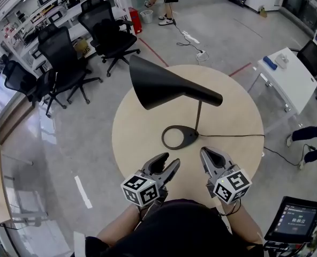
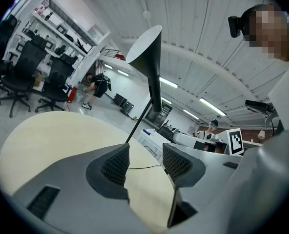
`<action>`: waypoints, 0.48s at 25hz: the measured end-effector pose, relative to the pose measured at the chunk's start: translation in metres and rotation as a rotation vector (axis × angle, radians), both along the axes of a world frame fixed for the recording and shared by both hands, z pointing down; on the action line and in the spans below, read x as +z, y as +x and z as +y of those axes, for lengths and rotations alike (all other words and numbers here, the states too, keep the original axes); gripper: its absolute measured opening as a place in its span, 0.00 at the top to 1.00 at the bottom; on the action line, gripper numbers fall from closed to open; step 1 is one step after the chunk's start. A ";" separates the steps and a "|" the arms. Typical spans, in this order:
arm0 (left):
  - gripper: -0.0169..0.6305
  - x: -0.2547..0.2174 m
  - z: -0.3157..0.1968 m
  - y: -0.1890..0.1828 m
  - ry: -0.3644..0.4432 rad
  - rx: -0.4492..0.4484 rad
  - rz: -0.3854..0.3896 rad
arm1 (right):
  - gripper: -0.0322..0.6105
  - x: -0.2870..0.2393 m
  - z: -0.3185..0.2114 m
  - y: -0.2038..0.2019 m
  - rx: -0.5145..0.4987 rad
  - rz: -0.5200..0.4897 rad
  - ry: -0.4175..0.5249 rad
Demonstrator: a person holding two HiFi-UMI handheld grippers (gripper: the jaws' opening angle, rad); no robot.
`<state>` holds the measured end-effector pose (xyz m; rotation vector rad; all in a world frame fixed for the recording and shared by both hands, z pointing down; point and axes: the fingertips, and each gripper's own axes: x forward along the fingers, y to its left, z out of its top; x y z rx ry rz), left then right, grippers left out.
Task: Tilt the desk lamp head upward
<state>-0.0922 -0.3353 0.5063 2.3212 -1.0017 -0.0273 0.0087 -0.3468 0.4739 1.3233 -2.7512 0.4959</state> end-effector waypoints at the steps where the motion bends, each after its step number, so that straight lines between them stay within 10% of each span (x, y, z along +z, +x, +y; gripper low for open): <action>1: 0.63 0.001 0.000 0.001 -0.001 -0.001 0.000 | 0.94 -0.002 0.000 0.000 0.000 0.017 0.017; 12: 0.63 0.009 0.005 0.007 -0.029 0.007 -0.007 | 0.94 -0.015 0.006 0.008 0.040 0.088 0.129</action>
